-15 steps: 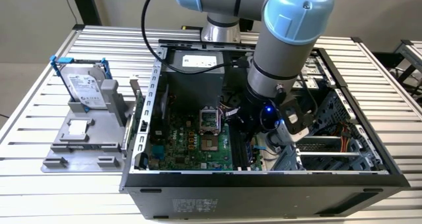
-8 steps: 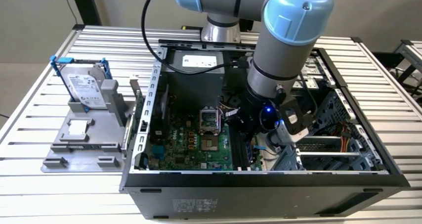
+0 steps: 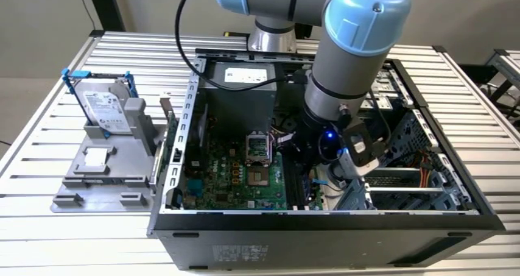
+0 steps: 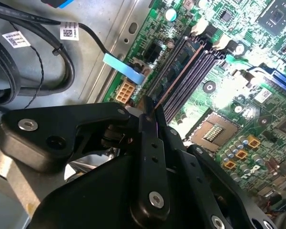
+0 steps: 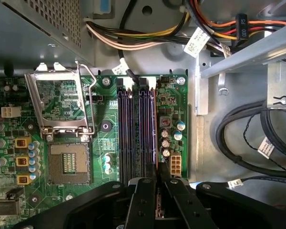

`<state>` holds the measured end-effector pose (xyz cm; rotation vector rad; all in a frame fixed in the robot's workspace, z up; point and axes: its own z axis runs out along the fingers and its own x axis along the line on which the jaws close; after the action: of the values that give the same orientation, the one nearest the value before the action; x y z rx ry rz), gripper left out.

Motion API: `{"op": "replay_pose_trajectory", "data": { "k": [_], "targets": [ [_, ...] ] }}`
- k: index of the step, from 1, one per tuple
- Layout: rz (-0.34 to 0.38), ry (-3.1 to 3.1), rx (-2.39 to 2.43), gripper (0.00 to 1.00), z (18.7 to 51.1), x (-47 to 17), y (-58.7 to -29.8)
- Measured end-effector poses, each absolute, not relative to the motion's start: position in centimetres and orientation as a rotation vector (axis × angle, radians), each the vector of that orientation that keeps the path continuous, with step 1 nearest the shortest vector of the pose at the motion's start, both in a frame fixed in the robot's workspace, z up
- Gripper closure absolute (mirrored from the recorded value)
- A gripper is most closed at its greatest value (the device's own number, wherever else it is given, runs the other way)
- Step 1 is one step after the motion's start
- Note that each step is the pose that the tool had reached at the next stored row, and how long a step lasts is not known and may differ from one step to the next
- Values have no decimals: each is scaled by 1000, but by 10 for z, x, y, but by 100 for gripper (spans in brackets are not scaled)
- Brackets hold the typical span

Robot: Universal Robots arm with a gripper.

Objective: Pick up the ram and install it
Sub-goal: 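Insert the ram into the slot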

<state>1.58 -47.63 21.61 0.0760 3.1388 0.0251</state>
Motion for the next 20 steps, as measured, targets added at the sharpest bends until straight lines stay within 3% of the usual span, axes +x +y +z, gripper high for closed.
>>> {"op": "replay_pose_trajectory", "data": {
  "k": [12,13,20],
  "targets": [
    [29,3139,86,100,208,16,-476],
    [29,3138,85,0,208,16,-476],
    [24,3140,88,0,230,16,-476]
  ]
}}
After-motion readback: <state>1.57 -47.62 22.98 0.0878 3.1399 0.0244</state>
